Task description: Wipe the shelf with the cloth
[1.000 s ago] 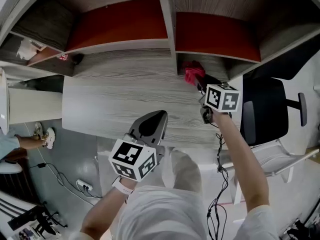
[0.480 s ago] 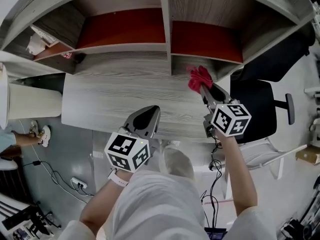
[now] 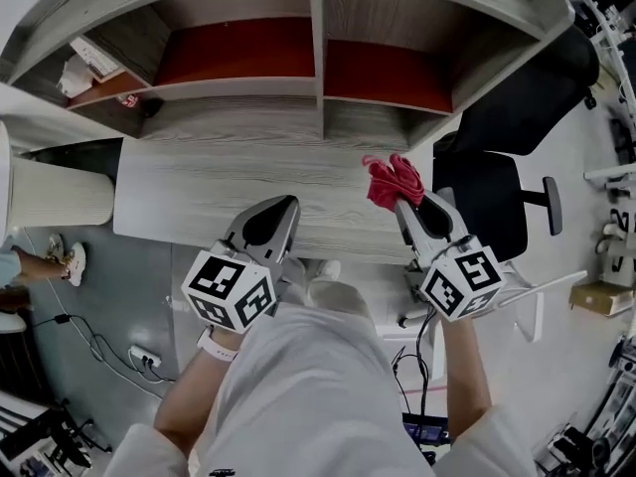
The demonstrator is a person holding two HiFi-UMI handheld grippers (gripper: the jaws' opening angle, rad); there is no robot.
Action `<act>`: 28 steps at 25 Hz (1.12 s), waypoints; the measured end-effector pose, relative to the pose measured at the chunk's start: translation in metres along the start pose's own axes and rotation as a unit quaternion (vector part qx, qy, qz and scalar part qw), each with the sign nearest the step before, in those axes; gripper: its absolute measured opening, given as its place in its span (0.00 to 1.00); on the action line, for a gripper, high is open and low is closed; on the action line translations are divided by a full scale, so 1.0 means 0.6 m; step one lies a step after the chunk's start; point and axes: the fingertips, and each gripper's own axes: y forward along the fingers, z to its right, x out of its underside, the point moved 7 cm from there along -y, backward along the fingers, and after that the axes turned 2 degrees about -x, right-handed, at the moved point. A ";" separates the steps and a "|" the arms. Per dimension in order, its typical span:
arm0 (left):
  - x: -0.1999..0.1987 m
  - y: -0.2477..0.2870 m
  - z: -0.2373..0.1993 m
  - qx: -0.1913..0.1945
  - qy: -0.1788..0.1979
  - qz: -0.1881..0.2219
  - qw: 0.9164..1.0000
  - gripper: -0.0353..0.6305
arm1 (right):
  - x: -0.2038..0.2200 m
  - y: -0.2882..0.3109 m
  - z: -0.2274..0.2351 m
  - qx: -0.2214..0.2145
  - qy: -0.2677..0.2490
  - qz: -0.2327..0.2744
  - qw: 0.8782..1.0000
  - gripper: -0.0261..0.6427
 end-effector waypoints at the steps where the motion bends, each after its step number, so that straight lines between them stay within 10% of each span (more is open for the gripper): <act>1: -0.003 -0.006 0.005 0.003 0.000 0.002 1.000 0.06 | -0.002 -0.014 -0.009 -0.003 0.001 0.003 1.000 0.17; 28: -0.044 -0.085 0.083 0.051 0.028 0.043 0.997 0.06 | -0.066 -0.145 -0.143 -0.020 -0.064 0.062 0.996 0.17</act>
